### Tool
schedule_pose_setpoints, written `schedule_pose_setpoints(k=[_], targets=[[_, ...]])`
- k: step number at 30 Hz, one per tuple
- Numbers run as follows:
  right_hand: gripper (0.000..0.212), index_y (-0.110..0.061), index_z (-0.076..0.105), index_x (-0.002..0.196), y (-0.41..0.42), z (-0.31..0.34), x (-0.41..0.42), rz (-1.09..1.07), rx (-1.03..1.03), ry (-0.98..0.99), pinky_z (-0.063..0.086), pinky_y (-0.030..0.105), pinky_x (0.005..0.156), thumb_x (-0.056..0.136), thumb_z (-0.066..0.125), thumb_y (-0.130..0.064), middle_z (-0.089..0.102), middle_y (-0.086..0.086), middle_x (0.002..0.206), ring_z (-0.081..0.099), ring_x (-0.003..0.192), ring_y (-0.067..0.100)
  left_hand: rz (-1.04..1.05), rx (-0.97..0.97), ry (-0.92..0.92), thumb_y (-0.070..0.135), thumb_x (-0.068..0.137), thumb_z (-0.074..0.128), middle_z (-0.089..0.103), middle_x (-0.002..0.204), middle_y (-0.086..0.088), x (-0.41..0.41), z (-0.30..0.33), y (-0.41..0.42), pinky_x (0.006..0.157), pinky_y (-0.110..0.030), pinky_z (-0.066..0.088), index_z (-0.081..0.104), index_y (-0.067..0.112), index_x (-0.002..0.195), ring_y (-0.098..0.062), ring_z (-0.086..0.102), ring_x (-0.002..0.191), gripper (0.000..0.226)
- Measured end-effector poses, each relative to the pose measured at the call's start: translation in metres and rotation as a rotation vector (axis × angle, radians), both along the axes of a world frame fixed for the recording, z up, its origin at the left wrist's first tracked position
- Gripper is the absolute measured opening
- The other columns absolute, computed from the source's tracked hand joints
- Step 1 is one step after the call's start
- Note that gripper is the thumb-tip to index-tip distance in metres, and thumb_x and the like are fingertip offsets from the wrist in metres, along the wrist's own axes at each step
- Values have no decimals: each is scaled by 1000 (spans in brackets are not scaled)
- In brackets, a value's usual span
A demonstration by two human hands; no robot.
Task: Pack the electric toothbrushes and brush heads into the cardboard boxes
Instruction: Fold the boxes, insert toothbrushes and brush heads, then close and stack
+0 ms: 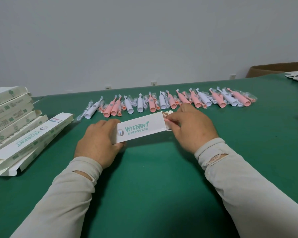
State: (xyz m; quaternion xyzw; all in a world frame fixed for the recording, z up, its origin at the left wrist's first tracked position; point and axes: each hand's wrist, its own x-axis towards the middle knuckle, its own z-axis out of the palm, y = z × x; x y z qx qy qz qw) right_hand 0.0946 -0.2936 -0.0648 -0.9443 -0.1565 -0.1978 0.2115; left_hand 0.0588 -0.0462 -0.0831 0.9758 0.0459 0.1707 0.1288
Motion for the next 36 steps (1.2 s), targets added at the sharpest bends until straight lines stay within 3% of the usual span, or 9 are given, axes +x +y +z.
schedule_pose_setpoints(k=[5, 10, 12, 14, 17, 20, 23, 28, 36], targets=[[20, -26, 68, 106, 1, 6, -5, -35, 2, -234, 39, 29, 67, 101, 53, -37, 53, -5, 97, 50, 83, 17, 18, 25, -24, 45, 84, 71, 53, 127, 9, 0, 0, 0, 81, -45, 51, 44, 42, 131, -22, 45, 118, 54], [16, -22, 63, 106, 2, 3, -3, -17, 128, -161, 50, 34, 73, 101, 53, -33, 51, -5, 102, 57, 80, 20, 23, 34, -21, 46, 84, 70, 53, 126, 9, 0, -1, -1, 79, -44, 50, 43, 43, 130, -21, 45, 118, 54], [12, -20, 67, 105, 2, 2, -1, 2, 283, -159, 47, 26, 79, 98, 61, -28, 48, -8, 100, 53, 80, 9, 33, 42, -10, 46, 84, 70, 53, 125, 9, 1, -1, -1, 80, -45, 52, 42, 43, 130, -21, 46, 117, 54], [11, -19, 70, 104, 3, 1, 0, 19, 396, -131, 38, 4, 75, 94, 66, -23, 47, -12, 97, 49, 81, -2, 40, 40, -14, 45, 84, 70, 54, 124, 9, 1, 0, 0, 78, -44, 51, 43, 43, 129, -22, 46, 116, 53], [18, -19, 74, 102, 7, -1, -1, 62, 570, -46, 36, -5, 72, 88, 68, -9, 50, -16, 95, 51, 80, -8, 44, 35, -26, 45, 83, 71, 54, 122, 8, 1, -1, 0, 75, -42, 48, 45, 42, 128, -22, 46, 116, 52], [28, -30, 67, 99, 8, -3, 2, 32, 657, 5, 41, -1, 69, 87, 67, -5, 57, -15, 99, 54, 78, -8, 36, 24, -25, 46, 83, 71, 54, 123, 8, 2, -1, 0, 78, -43, 49, 44, 43, 129, -22, 46, 117, 53], [20, -31, 66, 96, 6, -6, 5, -44, 677, 33, 46, 9, 70, 88, 71, -13, 64, -15, 99, 58, 76, -3, 29, 29, -35, 46, 83, 71, 53, 125, 8, 1, -1, -1, 80, -43, 48, 42, 43, 133, -22, 44, 118, 58], [15, -32, 69, 86, 8, -8, 5, -62, 719, 1, 41, 1, 65, 84, 78, -20, 61, -8, 100, 57, 71, -4, 19, 16, -24, 46, 83, 71, 53, 125, 9, 0, -1, -2, 84, -46, 50, 43, 44, 132, -22, 44, 119, 56], [17, -24, 65, 76, 16, -13, 3, -4, 839, 30, 49, 18, 62, 83, 79, -18, 65, -13, 70, 57, 58, -2, 3, 15, -16, 44, 83, 71, 53, 123, 9, 1, -1, -3, 82, -46, 51, 42, 42, 132, -22, 45, 117, 56]])
